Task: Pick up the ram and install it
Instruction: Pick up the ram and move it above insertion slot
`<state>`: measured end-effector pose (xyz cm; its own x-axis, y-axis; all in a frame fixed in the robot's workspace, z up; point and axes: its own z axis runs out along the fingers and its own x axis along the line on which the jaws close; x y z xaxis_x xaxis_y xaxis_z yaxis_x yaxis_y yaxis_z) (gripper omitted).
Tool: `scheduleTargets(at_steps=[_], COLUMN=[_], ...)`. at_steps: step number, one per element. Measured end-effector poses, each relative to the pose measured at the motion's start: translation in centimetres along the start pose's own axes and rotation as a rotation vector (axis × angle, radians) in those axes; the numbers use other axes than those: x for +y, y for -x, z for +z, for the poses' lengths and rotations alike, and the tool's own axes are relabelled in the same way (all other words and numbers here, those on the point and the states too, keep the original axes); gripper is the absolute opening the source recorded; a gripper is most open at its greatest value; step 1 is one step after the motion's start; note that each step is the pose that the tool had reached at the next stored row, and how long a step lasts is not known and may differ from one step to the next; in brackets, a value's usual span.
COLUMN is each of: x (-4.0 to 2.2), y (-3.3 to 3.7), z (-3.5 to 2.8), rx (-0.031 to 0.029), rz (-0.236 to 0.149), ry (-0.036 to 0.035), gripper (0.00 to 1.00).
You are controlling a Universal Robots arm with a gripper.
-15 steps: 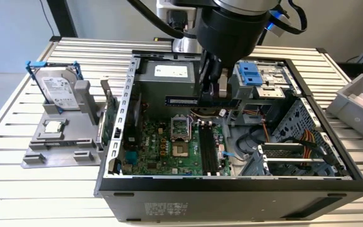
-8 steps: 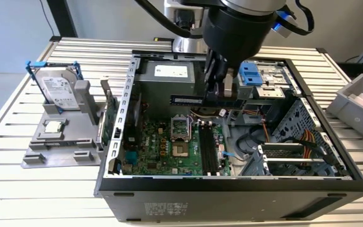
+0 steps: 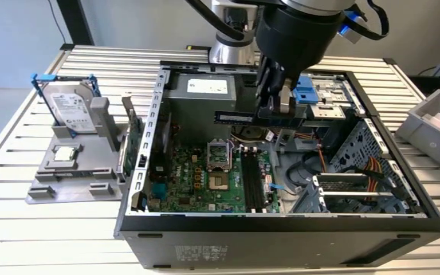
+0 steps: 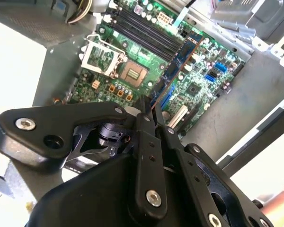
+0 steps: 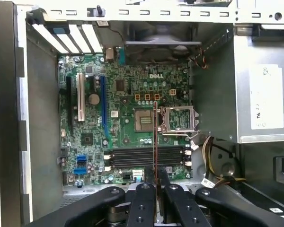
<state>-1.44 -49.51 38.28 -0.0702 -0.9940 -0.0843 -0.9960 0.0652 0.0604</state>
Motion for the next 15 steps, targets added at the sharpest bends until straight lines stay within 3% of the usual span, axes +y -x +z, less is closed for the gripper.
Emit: scheduleTargets(at_steps=[9,15], x=[-1.09,-1.14], y=[1.23,1.42], z=[0.02,0.05], rx=[-0.0001,-0.0003], rz=[0.006,0.007], ry=[-0.0005,-0.0006], gripper=[0.0,0.0])
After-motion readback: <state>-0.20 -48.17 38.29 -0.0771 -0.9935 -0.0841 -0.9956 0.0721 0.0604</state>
